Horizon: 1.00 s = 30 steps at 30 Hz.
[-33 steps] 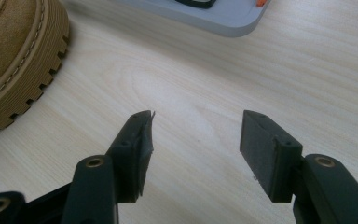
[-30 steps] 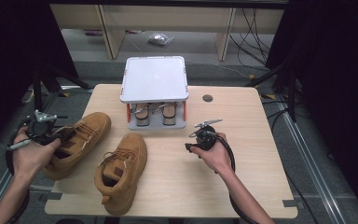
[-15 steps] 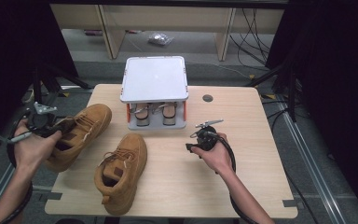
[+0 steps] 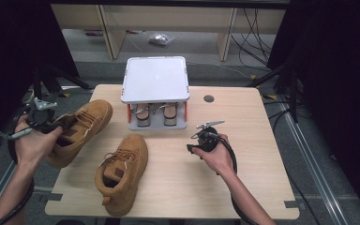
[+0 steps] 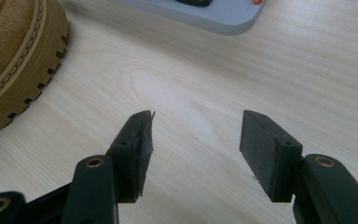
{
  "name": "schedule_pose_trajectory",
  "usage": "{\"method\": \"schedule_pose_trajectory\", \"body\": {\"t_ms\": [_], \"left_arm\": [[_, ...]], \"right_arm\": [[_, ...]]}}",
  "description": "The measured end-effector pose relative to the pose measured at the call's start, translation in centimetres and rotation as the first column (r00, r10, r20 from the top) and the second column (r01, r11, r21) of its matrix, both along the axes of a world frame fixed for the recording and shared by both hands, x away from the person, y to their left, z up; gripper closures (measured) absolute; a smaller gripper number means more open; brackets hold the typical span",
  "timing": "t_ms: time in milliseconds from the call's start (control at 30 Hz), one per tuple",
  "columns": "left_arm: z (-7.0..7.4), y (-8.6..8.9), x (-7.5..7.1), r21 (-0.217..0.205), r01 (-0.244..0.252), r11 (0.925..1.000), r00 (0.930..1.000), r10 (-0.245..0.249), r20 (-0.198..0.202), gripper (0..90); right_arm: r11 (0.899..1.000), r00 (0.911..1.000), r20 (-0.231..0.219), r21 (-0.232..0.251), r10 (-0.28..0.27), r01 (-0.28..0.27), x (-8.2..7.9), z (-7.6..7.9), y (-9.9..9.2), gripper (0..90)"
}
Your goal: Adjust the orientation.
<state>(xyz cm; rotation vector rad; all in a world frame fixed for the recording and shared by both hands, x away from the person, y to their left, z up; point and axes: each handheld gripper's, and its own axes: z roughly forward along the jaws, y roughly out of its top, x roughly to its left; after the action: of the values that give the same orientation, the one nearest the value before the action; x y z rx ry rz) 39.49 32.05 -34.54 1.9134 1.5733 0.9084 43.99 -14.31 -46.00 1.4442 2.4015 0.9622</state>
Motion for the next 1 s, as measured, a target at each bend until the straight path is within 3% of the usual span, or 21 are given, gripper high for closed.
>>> {"method": "schedule_pose_trajectory", "body": {"t_ms": [1000], "left_arm": [[1.7,-0.4,1.3,-0.023,-0.013,0.9996,0.999,0.014,0.043,84.2]], "right_arm": [[1.0,0.9999,0.0,0.013,-0.014,0.014,-0.4,-0.2,-0.1,44.3]]}}
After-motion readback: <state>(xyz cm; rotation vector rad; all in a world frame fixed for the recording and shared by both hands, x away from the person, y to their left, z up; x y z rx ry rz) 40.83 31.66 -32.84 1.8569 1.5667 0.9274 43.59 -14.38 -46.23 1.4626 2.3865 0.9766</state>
